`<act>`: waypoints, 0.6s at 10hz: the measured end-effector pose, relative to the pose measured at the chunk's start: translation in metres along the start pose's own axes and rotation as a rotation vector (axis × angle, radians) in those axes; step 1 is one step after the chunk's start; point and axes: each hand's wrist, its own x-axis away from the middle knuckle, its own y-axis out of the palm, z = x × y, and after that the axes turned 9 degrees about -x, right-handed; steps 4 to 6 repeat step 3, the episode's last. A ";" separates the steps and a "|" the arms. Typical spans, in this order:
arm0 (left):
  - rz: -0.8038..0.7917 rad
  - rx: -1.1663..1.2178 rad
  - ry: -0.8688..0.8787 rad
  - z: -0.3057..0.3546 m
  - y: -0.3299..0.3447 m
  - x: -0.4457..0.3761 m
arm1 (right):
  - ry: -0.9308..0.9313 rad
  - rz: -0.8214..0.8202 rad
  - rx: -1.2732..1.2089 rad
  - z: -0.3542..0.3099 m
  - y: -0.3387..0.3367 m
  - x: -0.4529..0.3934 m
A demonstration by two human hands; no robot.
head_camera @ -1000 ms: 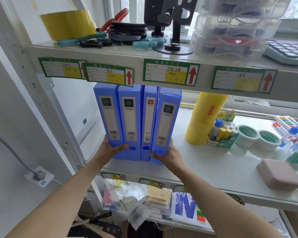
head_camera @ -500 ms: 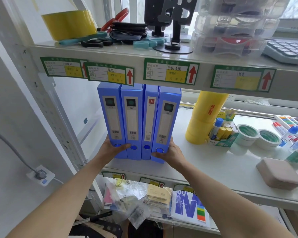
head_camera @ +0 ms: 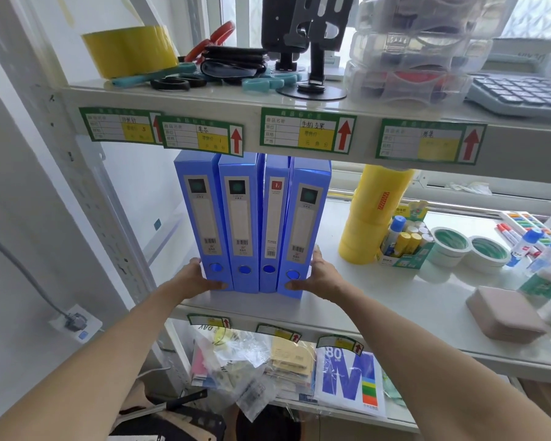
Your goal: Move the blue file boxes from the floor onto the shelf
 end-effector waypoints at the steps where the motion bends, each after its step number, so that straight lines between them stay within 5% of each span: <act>1: -0.054 -0.171 -0.176 0.013 -0.004 0.015 | 0.094 -0.013 0.115 -0.006 -0.006 0.007; 3: -0.166 -0.270 -0.092 0.052 0.004 0.060 | 0.074 -0.020 0.375 -0.029 -0.017 0.042; 6: -0.166 -0.270 -0.092 0.052 0.004 0.060 | 0.074 -0.020 0.375 -0.029 -0.017 0.042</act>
